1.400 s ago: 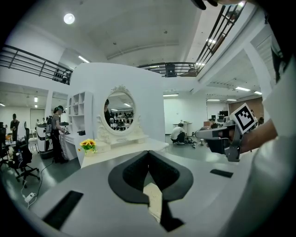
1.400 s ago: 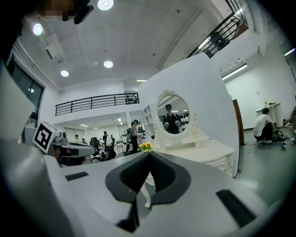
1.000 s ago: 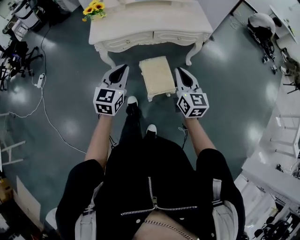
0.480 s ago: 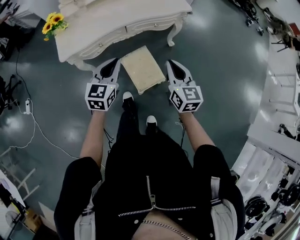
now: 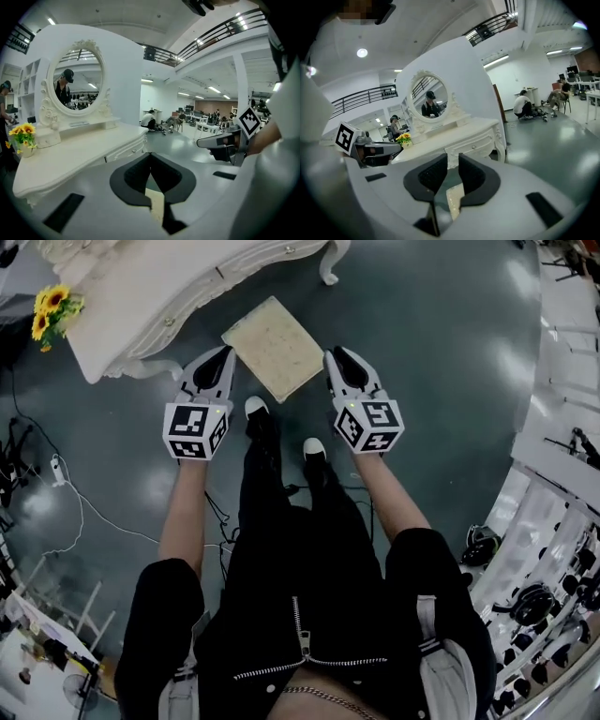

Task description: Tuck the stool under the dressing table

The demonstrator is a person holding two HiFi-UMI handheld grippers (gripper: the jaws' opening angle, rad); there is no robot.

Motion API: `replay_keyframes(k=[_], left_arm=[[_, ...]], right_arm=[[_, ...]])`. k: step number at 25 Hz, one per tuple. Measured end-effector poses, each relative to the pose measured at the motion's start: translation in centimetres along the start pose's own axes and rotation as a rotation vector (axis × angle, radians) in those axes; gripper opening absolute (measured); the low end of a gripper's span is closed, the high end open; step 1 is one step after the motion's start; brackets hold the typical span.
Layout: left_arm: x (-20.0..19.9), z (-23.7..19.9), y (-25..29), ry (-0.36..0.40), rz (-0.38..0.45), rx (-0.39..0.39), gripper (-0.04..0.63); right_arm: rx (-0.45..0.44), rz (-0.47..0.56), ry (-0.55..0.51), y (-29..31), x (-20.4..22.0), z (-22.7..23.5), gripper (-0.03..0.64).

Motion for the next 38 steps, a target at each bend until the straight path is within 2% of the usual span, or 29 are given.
replay_keyframes(k=[4,8,13,21,27,31,34,38], left_arm=[[2.2,-0.7,1.7,-0.019,-0.034,0.007,0.021],[4.1,-1.7,3.3,-0.045,-0.056,0.004,0.021],[6.5,-3.7,5.3,-0.072,-0.066,-0.01,0.021],[11.4,-7.3,7.0,-0.099,-0.076,-0.052,0.021],[15.7,-10.3,7.3,-0.131,-0.07,-0.09,0.021],[18.3,-12.7,7.1,-0.148,-0.053,-0.129,0.021],[20.0,-13.8,6.9,-0.16,-0.041,-0.153,0.021],[22.0,-15.4,6.7,-0.16,-0.031,-0.192,0.021]], right_arm=[[0.006,-0.083,0.098,1.3,5.2,0.8,0.134],[0.004,-0.164,0.252,2.8,11.4,1.8,0.243],[0.02,-0.244,0.438,4.9,19.1,2.5,0.316],[0.069,-0.344,0.679,9.1,30.5,2.3,0.356],[0.121,-0.411,0.773,12.0,38.2,3.1,0.387],[0.148,-0.423,0.854,13.8,42.5,4.0,0.4],[0.12,-0.432,0.877,15.1,45.1,4.6,0.438],[0.106,-0.42,0.975,17.5,47.6,5.1,0.479]])
Point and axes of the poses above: the fingertips, and each gripper's own axes: y forward along the fingers, z to its right, x out of its underside, the point moved 2 cm from there along -y, backward along the fingers, and after that the axes turned 11 degrees about -y, right-handed, at the moved point
